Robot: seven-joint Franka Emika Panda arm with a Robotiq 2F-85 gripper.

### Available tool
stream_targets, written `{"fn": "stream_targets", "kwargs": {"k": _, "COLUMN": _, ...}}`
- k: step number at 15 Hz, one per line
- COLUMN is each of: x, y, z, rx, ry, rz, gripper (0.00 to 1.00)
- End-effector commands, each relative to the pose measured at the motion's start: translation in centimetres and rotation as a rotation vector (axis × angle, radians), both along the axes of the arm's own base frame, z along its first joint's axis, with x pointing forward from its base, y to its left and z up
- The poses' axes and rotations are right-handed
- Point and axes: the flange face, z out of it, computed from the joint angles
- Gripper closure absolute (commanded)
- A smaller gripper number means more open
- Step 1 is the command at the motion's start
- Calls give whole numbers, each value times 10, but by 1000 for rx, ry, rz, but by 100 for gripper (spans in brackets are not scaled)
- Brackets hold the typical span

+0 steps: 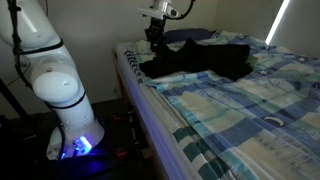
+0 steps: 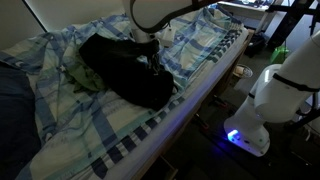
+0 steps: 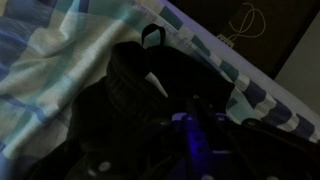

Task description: Fold the black trousers in half

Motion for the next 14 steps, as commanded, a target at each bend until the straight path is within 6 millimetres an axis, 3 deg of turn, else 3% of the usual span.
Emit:
{"fn": "stream_targets", "kwargs": {"k": 1, "x": -16, "y": 7, "z": 9, "rx": -10, "ry": -27, "rz": -16, "gripper": 98}}
{"fn": "stream_targets", "kwargs": {"k": 3, "x": -10, "y": -2, "z": 14, "rx": 10, "ry": -33, "rz": -50, "gripper": 98}}
{"fn": "stream_targets", "kwargs": {"k": 4, "x": -7, "y": 8, "z": 6, "rx": -4, "ry": -12, "rz": -8, "gripper": 91}}
{"fn": "stream_targets", "kwargs": {"k": 9, "x": -3, "y": 0, "z": 10, "rx": 0, "ry": -19, "rz": -28, "gripper": 91}}
{"fn": "stream_targets", "kwargs": {"k": 10, "x": -3, "y": 0, "z": 10, "rx": 0, "ry": -19, "rz": -27, "gripper": 98}}
{"fn": "stream_targets", "kwargs": {"k": 14, "x": -9, "y": 25, "z": 0, "rx": -8, "ry": 3, "rz": 29, "gripper": 98}}
